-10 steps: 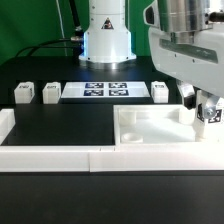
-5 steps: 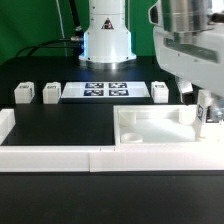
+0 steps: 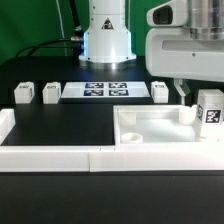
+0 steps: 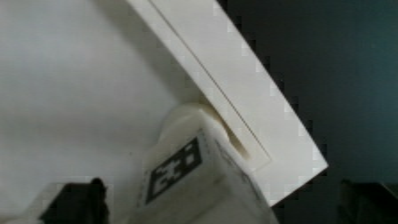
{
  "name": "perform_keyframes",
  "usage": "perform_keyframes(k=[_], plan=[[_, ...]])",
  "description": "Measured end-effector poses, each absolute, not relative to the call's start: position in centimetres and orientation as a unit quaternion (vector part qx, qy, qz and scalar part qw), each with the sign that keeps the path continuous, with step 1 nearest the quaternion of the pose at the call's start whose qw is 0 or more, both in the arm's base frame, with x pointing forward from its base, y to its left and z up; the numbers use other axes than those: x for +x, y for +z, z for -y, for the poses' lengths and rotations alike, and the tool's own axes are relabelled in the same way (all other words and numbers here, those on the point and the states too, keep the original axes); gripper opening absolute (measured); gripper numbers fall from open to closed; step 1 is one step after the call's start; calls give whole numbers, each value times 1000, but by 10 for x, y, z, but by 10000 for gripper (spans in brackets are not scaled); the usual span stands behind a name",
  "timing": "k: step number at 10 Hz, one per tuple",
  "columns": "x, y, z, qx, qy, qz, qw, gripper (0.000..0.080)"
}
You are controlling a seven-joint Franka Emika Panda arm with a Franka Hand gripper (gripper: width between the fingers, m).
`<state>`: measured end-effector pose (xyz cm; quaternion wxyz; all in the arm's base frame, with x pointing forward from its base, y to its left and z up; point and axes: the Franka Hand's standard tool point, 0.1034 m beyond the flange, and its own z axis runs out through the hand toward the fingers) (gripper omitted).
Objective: Assemble square table
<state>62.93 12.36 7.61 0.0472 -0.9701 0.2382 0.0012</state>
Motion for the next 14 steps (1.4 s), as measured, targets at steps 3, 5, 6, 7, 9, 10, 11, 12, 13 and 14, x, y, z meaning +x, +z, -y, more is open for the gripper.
perform_keyframes(k=[3,5,6,7,9,10,11,12,13,14], plan=[[631,77,-122,-999,-15,-40,28,649],[631,76,-122,-998,-14,-53,30,514],[631,76,-122,-998,-14,-54,30,377],[631,76,-122,-995,-12,-93,31,291],[631,75,-120,-984,-9,-176,36,291],[631,75,-117,-963,-3,-267,39,291],[629,75,-118,-952,7,-303,36,291],[628,74,-118,-923,14,-383,42,291],[629,74,-117,-893,21,-447,50,291],[630,74,-118,-857,27,-511,56,291]])
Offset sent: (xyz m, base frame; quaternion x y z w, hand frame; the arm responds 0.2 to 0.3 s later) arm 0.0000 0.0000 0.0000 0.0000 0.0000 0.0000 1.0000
